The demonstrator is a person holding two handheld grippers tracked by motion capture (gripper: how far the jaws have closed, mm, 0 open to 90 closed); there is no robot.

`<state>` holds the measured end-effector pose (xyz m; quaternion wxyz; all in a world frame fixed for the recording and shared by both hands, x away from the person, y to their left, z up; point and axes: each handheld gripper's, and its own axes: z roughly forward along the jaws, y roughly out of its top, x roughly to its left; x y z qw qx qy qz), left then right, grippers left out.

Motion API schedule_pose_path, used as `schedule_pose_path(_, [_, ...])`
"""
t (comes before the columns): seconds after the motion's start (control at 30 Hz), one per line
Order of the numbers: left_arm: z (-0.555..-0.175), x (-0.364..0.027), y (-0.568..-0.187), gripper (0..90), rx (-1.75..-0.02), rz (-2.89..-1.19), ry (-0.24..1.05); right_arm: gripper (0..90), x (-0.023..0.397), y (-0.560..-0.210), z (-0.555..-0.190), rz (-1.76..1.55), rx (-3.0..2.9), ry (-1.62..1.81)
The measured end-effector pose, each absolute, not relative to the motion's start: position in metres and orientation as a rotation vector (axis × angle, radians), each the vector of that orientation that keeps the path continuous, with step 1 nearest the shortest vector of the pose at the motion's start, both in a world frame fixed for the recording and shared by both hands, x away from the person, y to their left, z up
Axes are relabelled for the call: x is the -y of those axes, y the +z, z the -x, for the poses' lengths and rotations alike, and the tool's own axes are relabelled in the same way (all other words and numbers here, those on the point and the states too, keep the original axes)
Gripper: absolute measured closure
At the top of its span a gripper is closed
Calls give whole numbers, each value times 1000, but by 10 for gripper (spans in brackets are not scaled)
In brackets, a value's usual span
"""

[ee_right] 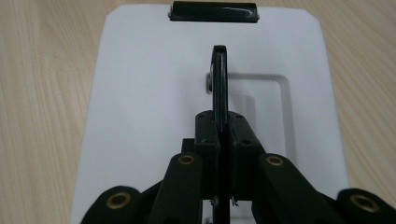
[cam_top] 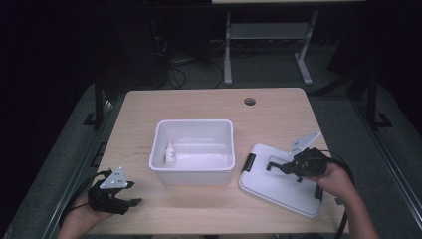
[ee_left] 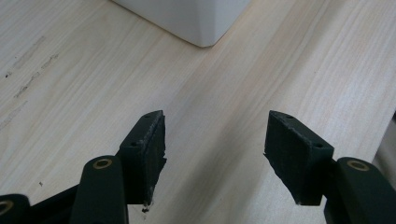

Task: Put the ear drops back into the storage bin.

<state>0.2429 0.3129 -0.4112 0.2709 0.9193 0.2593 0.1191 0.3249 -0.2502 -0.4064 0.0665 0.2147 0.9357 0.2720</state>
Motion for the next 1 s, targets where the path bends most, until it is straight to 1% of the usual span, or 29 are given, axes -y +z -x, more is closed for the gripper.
schedule_pose_path(0.3, [-243,-315,-411,379,-701,-2462,321,840,256,-400,-322,-648,-2802,854])
schedule_pose_path(1.0, [-243,-316,-410,377,-702,-2464,323,840,253,-369,-317,-578,-2782,867])
